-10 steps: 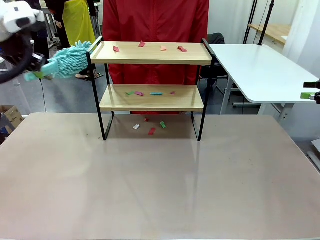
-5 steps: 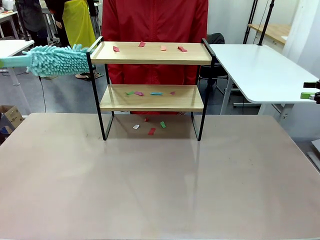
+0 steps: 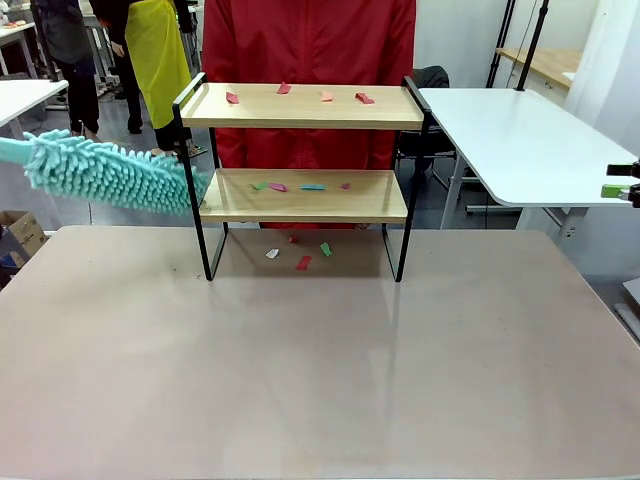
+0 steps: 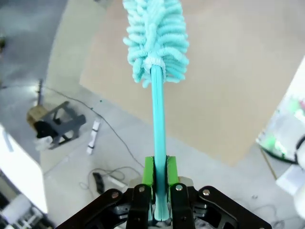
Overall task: Clean the shelf.
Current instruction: Clean the specific section of the Shelf indicated by the human with the Duster.
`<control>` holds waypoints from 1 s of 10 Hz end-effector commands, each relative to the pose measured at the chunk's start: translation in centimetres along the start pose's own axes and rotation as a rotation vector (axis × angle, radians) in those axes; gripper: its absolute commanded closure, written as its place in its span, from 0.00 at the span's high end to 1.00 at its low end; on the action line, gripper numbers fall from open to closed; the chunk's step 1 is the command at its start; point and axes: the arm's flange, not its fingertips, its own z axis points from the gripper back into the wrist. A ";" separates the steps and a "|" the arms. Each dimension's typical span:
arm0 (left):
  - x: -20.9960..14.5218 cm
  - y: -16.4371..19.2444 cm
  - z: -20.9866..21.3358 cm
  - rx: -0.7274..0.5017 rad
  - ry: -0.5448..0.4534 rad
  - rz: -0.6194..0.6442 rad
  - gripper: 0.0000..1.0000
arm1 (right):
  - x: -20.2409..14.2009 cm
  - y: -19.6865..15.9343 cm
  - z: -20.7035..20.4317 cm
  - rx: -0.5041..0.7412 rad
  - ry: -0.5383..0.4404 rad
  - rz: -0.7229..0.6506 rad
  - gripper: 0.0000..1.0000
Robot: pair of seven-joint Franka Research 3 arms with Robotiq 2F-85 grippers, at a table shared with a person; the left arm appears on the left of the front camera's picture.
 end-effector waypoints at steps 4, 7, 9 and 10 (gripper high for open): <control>0.7 -2.0 1.5 -0.042 0.161 -0.465 0.13 | 0.3 0.0 -0.1 0.001 -0.002 0.006 1.00; 3.2 -5.2 0.7 -0.099 0.185 -0.580 0.13 | 0.3 0.0 -0.1 0.001 -0.002 0.006 1.00; 3.5 -6.9 0.2 -0.116 0.203 -0.582 0.13 | 0.3 0.0 -0.1 0.001 -0.002 0.006 1.00; 3.5 -7.4 0.0 -0.128 0.203 -0.572 0.13 | 0.3 0.0 -0.1 0.001 -0.002 0.006 1.00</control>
